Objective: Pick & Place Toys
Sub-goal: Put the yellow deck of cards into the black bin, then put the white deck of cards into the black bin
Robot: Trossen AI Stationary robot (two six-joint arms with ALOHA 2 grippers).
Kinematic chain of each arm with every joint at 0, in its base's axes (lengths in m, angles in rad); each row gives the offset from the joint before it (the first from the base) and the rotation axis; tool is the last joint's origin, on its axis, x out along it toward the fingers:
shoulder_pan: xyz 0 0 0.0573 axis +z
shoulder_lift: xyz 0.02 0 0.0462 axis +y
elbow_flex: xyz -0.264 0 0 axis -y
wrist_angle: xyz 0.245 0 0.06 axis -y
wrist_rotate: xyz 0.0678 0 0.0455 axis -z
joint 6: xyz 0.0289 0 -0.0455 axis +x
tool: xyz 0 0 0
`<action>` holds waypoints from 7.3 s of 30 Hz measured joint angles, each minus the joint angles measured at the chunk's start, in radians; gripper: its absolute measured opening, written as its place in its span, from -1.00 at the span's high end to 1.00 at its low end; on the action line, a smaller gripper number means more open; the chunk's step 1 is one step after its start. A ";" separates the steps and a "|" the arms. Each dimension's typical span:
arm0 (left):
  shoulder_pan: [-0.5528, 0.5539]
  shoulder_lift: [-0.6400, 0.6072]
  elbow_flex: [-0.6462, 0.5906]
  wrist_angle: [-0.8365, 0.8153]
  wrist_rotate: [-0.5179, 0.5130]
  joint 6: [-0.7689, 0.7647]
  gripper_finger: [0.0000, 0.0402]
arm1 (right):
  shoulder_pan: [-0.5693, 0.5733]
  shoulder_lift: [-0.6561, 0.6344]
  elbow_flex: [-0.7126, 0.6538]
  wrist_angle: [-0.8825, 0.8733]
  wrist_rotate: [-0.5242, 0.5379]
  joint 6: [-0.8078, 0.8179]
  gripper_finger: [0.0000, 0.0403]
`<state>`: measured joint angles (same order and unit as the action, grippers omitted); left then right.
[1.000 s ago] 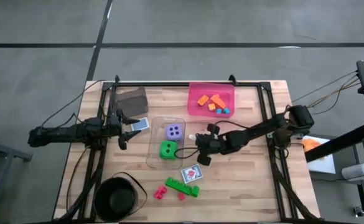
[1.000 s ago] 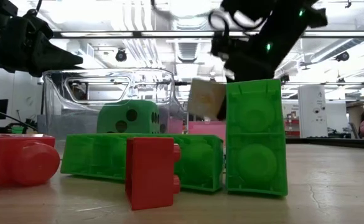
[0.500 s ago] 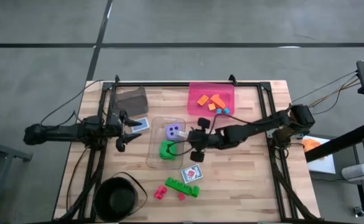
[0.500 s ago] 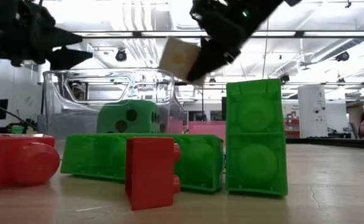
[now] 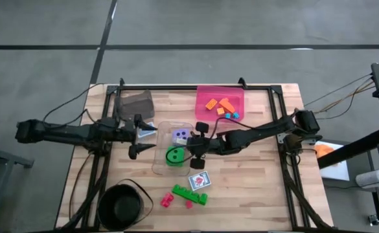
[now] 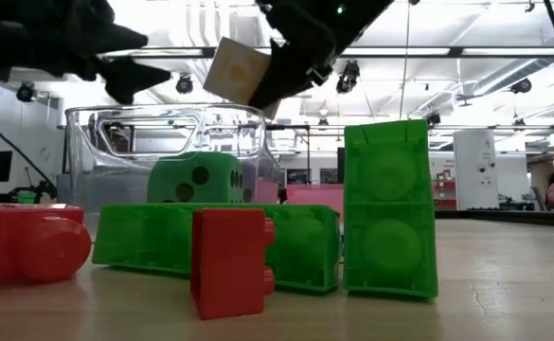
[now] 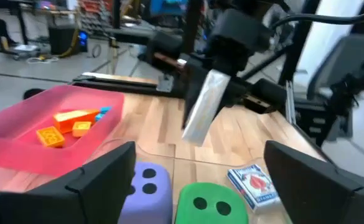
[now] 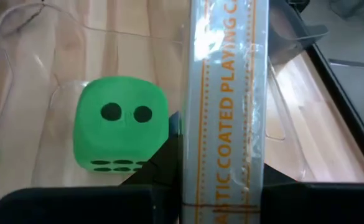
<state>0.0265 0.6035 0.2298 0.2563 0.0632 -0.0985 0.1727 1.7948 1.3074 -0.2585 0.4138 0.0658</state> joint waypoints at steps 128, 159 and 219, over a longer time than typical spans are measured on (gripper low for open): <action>0.002 -0.196 0.155 -0.656 -0.641 0.015 0.68 | 0.098 -0.268 -0.893 1.488 -0.169 -0.140 -0.16; 0.562 0.015 0.097 -0.576 -0.401 -0.122 0.68 | 0.092 -0.268 -0.892 1.487 -0.169 -0.148 -0.16; 0.331 -0.019 -0.037 -0.088 0.257 0.050 -0.56 | 0.087 -0.266 -0.649 0.758 -0.119 0.018 -0.16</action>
<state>0.3571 0.5842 0.1931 0.1686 0.3197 -0.0480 0.2596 1.5288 0.6585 0.4995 0.2951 0.0840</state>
